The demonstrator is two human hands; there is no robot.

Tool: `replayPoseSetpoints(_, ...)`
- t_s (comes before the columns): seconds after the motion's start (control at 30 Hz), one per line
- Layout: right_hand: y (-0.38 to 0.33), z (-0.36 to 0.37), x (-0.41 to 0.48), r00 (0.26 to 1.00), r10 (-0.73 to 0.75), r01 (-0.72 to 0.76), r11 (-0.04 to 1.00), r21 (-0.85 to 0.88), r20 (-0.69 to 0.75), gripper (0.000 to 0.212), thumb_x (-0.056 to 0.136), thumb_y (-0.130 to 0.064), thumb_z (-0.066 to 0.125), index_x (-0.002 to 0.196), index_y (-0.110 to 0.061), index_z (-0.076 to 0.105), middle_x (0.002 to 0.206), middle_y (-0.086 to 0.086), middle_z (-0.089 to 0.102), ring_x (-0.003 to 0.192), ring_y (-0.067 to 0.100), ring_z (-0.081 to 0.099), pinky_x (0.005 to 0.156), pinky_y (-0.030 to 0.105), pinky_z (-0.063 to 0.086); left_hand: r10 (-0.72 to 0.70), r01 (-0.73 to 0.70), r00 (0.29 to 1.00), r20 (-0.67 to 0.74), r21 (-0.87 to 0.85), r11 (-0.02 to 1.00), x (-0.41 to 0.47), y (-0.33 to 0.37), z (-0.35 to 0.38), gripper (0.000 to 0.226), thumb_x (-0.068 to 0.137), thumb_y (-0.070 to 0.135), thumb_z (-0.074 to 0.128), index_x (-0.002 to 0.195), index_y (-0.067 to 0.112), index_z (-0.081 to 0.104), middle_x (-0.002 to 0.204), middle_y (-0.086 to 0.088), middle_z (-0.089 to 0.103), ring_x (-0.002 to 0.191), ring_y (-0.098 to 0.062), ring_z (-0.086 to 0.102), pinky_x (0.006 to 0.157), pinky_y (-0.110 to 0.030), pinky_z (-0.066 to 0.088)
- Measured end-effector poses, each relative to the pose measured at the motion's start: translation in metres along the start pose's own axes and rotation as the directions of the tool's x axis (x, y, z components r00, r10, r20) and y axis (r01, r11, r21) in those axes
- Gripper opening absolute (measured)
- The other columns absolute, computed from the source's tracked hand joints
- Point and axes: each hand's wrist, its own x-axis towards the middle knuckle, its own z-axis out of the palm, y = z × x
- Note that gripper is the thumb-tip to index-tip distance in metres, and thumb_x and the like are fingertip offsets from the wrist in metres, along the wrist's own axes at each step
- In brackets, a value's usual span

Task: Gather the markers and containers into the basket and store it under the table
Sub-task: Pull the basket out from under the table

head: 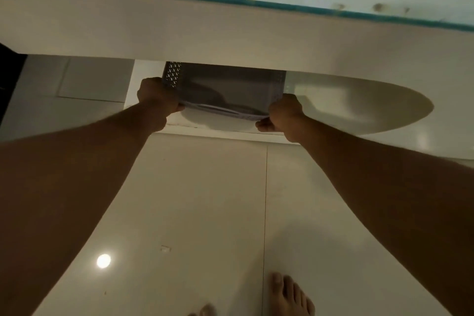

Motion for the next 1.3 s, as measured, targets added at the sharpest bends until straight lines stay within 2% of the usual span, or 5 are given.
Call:
replayPoseSetpoints(0.43,0.081,-0.059,-0.199,0.993,0.046,-0.036,0.995,-0.093,0.105,0.014,0.099,-0.009,0.05,0.11,-0.014,0.057,0.101,0.011,0.068,0.074,0.028,0.073,0.064,0.039,0.062,-0.171,0.174,0.971,0.169,-0.002,0.985,-0.206,-0.073,-0.065,0.049,0.064,0.017,0.077,0.11,0.009,0.063,0.105,-0.015,0.069,0.084,-0.036,0.07,0.069,-0.049,0.061)
replayPoseSetpoints(0.57,0.107,-0.068,-0.263,0.992,0.099,-0.095,0.994,-0.053,0.083,0.019,0.093,-0.011,0.055,0.11,-0.007,0.062,0.097,0.014,0.07,0.073,0.029,0.073,0.06,0.039,0.062,-0.164,0.157,0.964,0.21,0.052,0.986,-0.267,-0.089,-0.092,0.051,0.071,-0.01,0.062,0.118,0.012,0.061,0.109,-0.013,0.067,0.09,-0.032,0.068,0.071,-0.045,0.061)
replayPoseSetpoints(0.87,0.146,-0.097,-0.404,0.985,0.102,-0.098,0.995,-0.038,0.137,0.015,0.088,-0.012,0.059,0.1,-0.005,0.064,0.089,0.016,0.072,0.076,0.035,0.072,0.067,0.049,0.061,-0.1,0.09,0.972,0.213,0.055,0.994,-0.423,-0.088,-0.154,0.038,0.076,-0.001,0.066,0.1,0.029,0.064,0.097,-0.002,0.07,0.087,-0.024,0.069,0.072,-0.041,0.061)
replayPoseSetpoints(1.13,0.081,-0.179,-0.518,0.99,-0.016,0.017,1.0,-0.007,0.14,0.018,0.098,-0.023,0.049,0.095,-0.011,0.062,0.087,0.011,0.07,0.069,0.032,0.072,0.065,0.05,0.061,-0.017,0.024,0.978,0.208,-0.034,0.999,-0.532,-0.018,-0.187,0.036,0.085,0.0,0.062,0.102,0.031,0.06,0.103,-0.001,0.068,0.086,-0.026,0.069,0.062,-0.035,0.061)
replayPoseSetpoints(1.3,-0.01,-0.216,-0.513,0.989,-0.05,0.053,0.998,-0.017,0.143,0.024,0.093,-0.003,0.04,0.104,-0.004,0.062,0.092,0.017,0.068,0.066,0.035,0.066,0.066,0.054,0.059,0.084,-0.073,0.974,0.209,-0.057,0.996,-0.526,0.078,-0.196,0.042,0.076,0.014,0.064,0.114,0.03,0.058,0.105,0.004,0.067,0.09,-0.024,0.068,0.066,-0.033,0.061)
